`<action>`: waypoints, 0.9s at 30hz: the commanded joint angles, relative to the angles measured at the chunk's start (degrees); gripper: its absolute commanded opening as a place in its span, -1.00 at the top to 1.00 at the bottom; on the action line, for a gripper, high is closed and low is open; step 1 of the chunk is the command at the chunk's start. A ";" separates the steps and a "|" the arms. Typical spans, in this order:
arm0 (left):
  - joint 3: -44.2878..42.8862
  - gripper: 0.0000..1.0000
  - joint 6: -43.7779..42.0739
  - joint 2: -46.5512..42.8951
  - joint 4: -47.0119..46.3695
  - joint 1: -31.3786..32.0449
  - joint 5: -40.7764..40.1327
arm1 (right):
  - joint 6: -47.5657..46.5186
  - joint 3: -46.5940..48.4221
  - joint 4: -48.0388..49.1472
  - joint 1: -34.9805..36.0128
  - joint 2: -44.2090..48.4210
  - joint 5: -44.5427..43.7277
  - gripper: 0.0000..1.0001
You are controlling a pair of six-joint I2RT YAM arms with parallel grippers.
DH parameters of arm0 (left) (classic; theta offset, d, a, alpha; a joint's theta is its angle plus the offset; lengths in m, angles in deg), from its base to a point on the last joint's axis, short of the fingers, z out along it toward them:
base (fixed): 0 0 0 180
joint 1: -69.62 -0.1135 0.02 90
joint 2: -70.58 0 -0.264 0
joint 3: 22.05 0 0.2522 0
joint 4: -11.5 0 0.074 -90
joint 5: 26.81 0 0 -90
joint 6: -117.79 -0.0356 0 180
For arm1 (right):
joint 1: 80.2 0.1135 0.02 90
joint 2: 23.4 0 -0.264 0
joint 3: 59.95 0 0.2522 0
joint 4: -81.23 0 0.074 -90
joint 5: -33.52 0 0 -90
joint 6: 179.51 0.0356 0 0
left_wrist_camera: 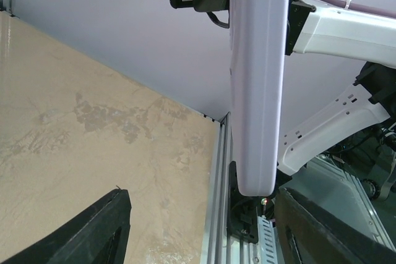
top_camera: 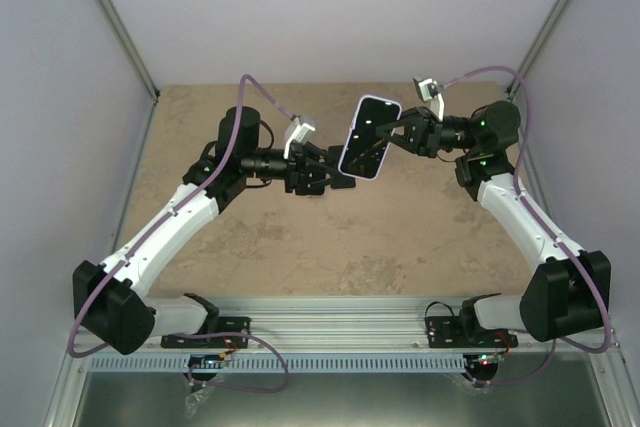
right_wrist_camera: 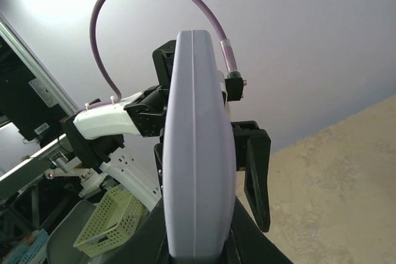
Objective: Take the phone out of the phone case
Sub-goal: Remove the phone case from the phone.
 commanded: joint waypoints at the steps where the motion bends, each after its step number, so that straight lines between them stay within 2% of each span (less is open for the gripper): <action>1: -0.70 -0.30 0.93 0.63 -2.49 0.30 -0.09 | 0.92 0.20 3.33 0.32 0.27 -0.96 0.99; 10: 0.37 -0.15 2.98 1.33 -3.44 -1.39 -2.26 | 1.60 0.11 4.28 0.34 0.67 -0.38 0.99; 27: 1.68 -0.01 1.90 2.71 -2.82 -2.79 -5.22 | 10.40 -1.47 15.26 0.35 0.29 -0.03 0.99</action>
